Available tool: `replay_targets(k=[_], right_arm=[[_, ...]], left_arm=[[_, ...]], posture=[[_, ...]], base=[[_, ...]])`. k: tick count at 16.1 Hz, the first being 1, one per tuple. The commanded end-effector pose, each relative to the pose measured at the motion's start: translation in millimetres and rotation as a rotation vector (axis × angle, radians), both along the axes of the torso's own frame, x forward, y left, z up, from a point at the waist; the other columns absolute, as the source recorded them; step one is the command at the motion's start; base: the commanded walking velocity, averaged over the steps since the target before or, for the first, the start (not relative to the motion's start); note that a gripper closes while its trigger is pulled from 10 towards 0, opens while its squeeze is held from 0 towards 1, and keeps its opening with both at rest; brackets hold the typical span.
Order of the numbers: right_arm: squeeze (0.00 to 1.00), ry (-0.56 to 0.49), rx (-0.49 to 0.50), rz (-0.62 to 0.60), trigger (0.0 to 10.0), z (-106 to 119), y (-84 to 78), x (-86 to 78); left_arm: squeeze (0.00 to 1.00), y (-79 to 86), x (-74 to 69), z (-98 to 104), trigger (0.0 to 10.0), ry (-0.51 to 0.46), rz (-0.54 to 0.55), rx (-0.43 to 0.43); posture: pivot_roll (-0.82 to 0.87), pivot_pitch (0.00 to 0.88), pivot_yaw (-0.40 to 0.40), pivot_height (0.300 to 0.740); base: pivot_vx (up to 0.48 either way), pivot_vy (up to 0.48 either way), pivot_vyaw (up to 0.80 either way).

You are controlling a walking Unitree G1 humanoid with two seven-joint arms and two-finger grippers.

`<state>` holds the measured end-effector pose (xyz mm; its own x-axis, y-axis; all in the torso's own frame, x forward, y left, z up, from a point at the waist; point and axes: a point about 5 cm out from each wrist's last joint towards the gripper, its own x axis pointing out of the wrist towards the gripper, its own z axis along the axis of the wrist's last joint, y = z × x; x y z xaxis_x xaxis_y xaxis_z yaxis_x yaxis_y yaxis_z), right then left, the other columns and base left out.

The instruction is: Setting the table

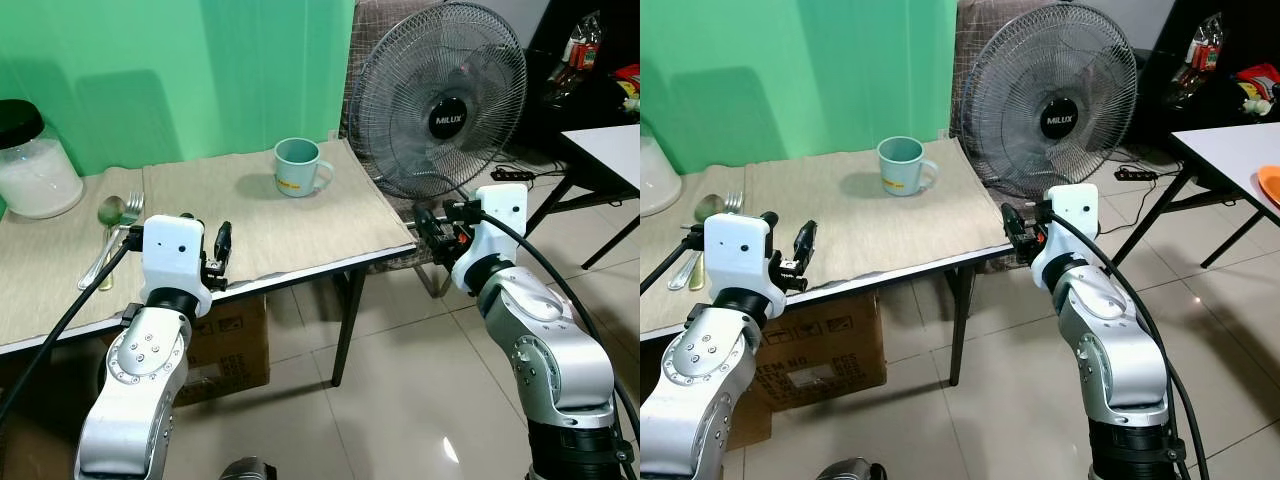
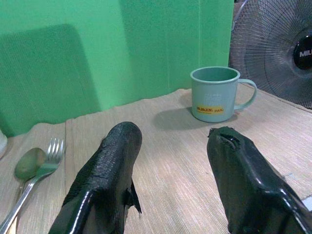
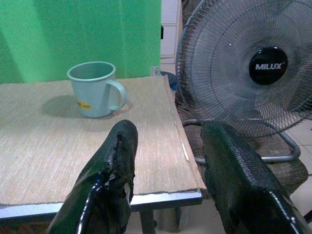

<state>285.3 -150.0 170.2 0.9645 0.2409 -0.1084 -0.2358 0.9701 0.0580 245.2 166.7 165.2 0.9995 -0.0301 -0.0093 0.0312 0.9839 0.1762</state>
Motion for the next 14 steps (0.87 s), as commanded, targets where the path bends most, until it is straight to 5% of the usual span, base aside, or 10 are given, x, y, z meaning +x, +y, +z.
replay_targets(k=[1, 9, 14], right_arm=[[0.00, 0.004, 0.010, 0.004, 10.0, 2, -1.5, 1.3], [0.00, -0.020, -0.083, 0.050, 10.0, 2, 8.0, 1.3], [0.00, -0.008, -0.069, 0.068, 10.0, -1, 11.3, -0.6]], left_arm=[[0.00, -0.8, 0.8, 2, 10.0, -0.003, -0.006, 0.009], [0.00, -0.5, 1.6, 4, 10.0, -0.024, 0.017, 0.004], [0.00, 1.3, 0.9, 4, 10.0, -0.021, 0.031, 0.002]], posture=[[0.06, 0.000, -0.051, 0.740], [0.05, 0.000, -0.057, 0.740], [0.06, 0.000, -0.058, 0.740]], base=[[0.000, 0.000, 0.00], [0.000, 0.000, 0.00], [0.000, -0.433, 0.73]])
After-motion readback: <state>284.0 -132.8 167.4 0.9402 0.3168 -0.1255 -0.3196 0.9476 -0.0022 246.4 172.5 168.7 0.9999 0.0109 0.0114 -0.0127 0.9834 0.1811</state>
